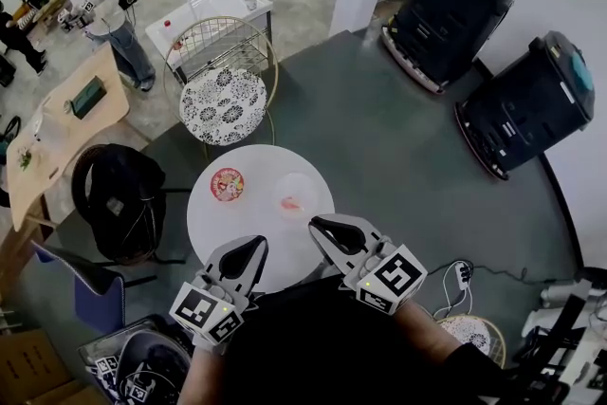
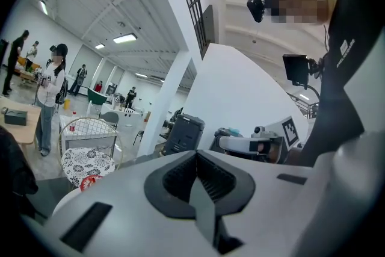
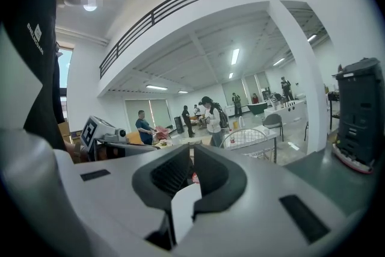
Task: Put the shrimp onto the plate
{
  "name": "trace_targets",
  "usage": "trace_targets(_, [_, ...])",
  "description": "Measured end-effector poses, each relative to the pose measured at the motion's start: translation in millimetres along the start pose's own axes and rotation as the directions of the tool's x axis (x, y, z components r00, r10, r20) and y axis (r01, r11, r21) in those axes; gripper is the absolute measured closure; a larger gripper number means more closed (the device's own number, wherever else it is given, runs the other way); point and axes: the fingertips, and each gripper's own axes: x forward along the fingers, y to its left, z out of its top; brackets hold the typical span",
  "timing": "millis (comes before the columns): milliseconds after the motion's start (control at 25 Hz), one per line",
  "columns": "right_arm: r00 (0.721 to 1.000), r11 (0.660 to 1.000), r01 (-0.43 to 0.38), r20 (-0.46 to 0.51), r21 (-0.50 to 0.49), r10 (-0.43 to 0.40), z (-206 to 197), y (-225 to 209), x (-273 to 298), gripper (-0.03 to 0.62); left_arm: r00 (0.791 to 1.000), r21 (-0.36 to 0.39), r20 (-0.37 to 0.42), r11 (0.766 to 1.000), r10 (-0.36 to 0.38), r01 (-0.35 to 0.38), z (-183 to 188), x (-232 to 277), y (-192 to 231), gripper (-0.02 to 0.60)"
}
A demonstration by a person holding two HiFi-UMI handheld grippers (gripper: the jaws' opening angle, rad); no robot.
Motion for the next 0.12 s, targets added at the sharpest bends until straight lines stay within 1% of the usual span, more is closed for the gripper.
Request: trace_targets(120, [1.0,1.0,0.003,-0.003,0.004,-0.003,-1.4,-1.6,0.6,0.56,1.0,0.002,-0.004,1.0,-0.003,0.003,-0.6,0.6,0.8,0.574])
